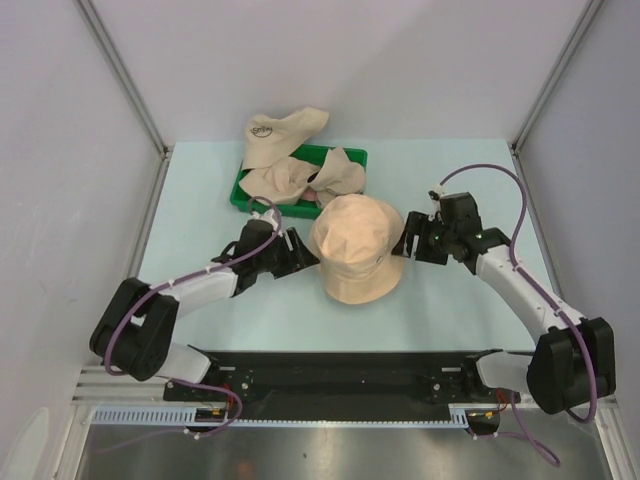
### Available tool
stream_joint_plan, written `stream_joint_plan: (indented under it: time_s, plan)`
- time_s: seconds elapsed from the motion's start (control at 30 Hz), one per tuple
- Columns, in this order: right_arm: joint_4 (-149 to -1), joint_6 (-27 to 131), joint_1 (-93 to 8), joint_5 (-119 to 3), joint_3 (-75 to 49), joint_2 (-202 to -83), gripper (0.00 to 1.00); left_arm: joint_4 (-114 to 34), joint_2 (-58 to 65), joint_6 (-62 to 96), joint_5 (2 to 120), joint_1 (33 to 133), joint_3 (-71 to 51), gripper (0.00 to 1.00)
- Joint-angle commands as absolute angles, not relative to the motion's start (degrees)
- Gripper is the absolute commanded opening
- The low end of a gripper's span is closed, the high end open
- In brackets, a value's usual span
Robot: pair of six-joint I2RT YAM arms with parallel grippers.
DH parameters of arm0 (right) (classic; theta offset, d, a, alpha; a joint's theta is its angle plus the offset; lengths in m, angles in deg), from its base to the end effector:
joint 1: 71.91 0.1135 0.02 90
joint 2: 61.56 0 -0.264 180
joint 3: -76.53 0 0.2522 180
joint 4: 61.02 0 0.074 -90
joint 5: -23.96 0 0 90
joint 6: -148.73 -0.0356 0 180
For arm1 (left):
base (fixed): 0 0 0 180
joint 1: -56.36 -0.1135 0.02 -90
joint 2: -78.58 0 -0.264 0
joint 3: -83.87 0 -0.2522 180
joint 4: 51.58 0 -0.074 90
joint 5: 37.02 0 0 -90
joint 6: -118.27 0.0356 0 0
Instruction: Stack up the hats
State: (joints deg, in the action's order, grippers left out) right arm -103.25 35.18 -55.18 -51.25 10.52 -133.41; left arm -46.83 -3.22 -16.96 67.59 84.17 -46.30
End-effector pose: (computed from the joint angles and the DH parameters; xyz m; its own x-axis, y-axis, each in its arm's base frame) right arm 0.2474 0.0839 0.2580 -0.8296 0.1540 -0.5367 -0.1202 0.8894 0.4411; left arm 0.2463 -0.1401 0.1764 -0.8199 -0.3442 -0.4574 0.0684 0.7344 -0.6753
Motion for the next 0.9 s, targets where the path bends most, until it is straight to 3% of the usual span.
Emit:
stream_joint_plan:
  time_s: [0.0, 0.13, 0.3, 0.47, 0.7, 0.87]
  plan:
    - [-109.58, 34.13, -58.89, -52.59, 8.28, -127.84, 0.77, -31.24, 6.38, -12.78, 60.20, 82.03, -45.55, 0.81]
    - [-112.05, 33.68, -64.08, -56.44, 6.17, -121.25, 0.80, -21.22, 15.54, -10.40, 54.49, 77.56, -41.52, 0.90]
    - [-109.42, 33.77, -67.69, -60.84, 4.50, -118.95, 0.80, -17.33, 18.12, 0.55, 42.35, 76.14, -33.43, 0.90]
    - [-101.96, 32.37, -67.78, -60.15, 3.97, -120.26, 0.80, -26.00, 6.79, 11.38, 42.42, 76.22, -22.71, 0.88]
    - [-98.43, 31.05, -67.69, -57.60, 2.65, -124.74, 0.80, -35.00, -10.09, 20.17, 57.80, 76.22, -6.02, 0.85]
    - [-98.08, 31.22, -67.69, -57.69, 1.16, -126.51, 0.80, -31.49, -22.30, 23.77, 47.71, 76.22, 9.80, 0.83]
